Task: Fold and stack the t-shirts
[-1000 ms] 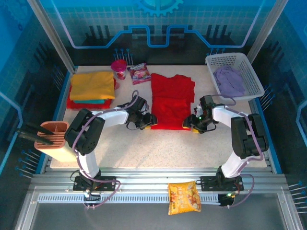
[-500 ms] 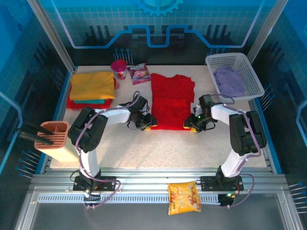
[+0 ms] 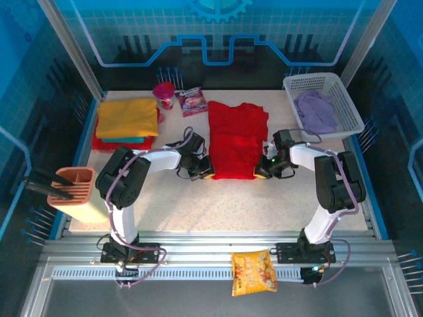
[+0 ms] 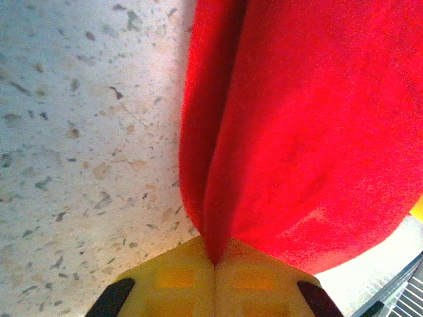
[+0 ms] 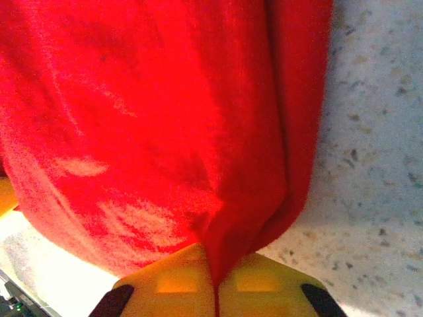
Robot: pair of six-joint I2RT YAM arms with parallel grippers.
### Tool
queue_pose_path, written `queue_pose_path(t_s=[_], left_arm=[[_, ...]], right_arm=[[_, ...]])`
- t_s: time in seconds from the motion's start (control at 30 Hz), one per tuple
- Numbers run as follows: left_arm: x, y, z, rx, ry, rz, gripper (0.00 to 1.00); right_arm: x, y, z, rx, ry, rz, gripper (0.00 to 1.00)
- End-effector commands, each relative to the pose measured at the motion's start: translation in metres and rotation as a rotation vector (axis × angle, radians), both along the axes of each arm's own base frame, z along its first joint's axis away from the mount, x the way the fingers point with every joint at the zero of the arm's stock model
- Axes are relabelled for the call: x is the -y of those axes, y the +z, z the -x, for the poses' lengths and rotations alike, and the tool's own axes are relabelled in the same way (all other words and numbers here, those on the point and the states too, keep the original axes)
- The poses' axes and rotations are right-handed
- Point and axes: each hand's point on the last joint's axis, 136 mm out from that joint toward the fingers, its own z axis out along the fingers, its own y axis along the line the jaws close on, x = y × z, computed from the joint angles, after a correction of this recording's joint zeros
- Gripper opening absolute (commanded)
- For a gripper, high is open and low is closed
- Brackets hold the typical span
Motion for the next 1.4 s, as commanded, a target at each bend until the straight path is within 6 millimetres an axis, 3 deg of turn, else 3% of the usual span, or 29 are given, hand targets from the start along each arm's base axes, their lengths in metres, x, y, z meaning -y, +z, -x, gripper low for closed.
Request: queue_pose_path(t_s=[0.0, 0.3, 0.47, 0.57, 0.67, 0.8, 0.97, 1.2, 1.37], left_arm=[[-0.004, 0.015, 0.014, 0.015, 0.012, -0.019, 0.0], [-0.015, 0.017, 0.097, -0.001, 0.016, -0.105, 0.0], [-0.037, 0.021, 0.154, -0.026, 0.07, -0.164, 0.0], [-0.043, 0.033, 0.176, -0.016, 0.102, -0.132, 0.0], [-0.045, 0.055, 0.178, 0.007, 0.105, -0.107, 0.0], [-0.036, 0.089, 0.165, 0.065, 0.084, -0.091, 0.0], [-0.032, 0.124, 0.129, 0.12, 0.089, -0.082, 0.0], [-0.025, 0.152, 0.074, 0.167, 0.103, -0.029, 0.0], [-0.022, 0.15, 0.033, 0.167, 0.099, -0.023, 0.0]], right_arm=[[-0.003, 0.012, 0.017, 0.001, 0.02, -0.019, 0.0], [-0.018, 0.019, 0.113, -0.068, 0.095, 0.05, 0.0], [-0.003, 0.031, 0.164, -0.053, 0.046, 0.081, 0.0], [0.009, 0.045, 0.181, -0.025, 0.003, 0.076, 0.01], [0.012, 0.06, 0.185, -0.006, 0.004, 0.068, 0.02], [0.001, 0.081, 0.173, -0.006, 0.06, 0.055, 0.0], [-0.008, 0.127, 0.13, 0.101, 0.077, 0.055, 0.01], [-0.014, 0.154, 0.066, 0.15, 0.096, 0.02, 0.0], [-0.019, 0.154, 0.026, 0.139, 0.104, -0.008, 0.0]])
